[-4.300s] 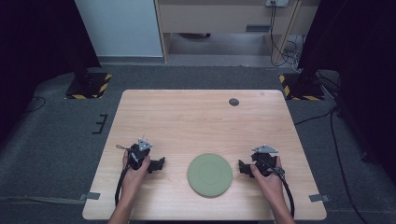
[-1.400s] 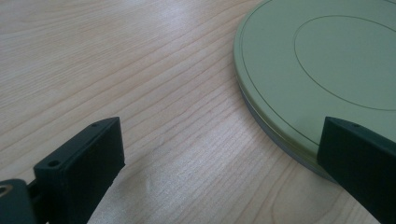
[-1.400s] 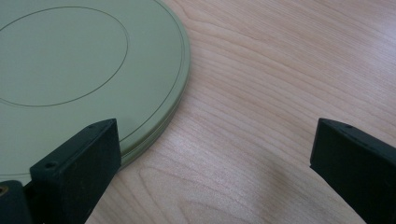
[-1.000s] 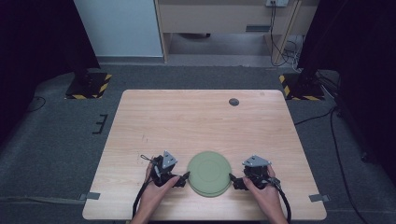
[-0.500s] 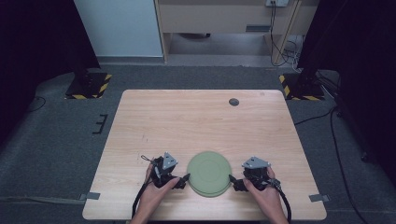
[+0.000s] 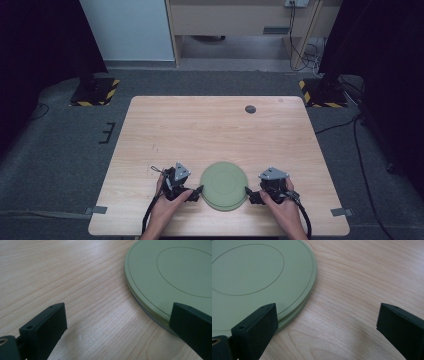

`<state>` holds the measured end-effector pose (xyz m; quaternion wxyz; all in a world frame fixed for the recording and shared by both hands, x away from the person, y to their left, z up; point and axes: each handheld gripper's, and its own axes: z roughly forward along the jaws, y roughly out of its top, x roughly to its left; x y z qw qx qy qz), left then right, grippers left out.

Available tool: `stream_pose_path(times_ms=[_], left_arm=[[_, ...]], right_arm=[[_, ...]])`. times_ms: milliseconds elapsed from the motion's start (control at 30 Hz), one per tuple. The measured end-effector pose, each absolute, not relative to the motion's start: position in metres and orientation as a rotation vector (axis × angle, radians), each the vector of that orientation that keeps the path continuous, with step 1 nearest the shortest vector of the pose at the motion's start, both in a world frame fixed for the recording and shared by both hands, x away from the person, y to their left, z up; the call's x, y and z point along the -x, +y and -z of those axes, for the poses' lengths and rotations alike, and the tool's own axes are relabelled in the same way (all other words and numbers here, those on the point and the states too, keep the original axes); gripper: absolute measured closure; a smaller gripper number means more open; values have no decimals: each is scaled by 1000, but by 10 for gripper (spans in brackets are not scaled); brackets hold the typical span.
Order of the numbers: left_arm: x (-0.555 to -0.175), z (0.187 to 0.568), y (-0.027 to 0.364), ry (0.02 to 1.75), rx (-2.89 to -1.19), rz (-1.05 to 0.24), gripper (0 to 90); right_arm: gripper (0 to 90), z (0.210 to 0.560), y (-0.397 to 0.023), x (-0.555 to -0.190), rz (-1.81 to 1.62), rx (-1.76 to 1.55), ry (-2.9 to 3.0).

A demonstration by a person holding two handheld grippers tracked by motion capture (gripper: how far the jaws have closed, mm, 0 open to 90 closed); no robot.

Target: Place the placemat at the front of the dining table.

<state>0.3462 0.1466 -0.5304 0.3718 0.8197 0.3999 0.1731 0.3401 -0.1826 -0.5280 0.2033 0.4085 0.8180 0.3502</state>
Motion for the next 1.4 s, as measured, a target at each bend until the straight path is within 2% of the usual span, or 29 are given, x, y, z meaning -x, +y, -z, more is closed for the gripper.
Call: stream_pose_path(times_ms=[1400], left_arm=[[-350, 531, 146, 1055, -2082, -472, 22]], right_arm=[[43, 529, -180, -341, -966, -1147, 2258]])
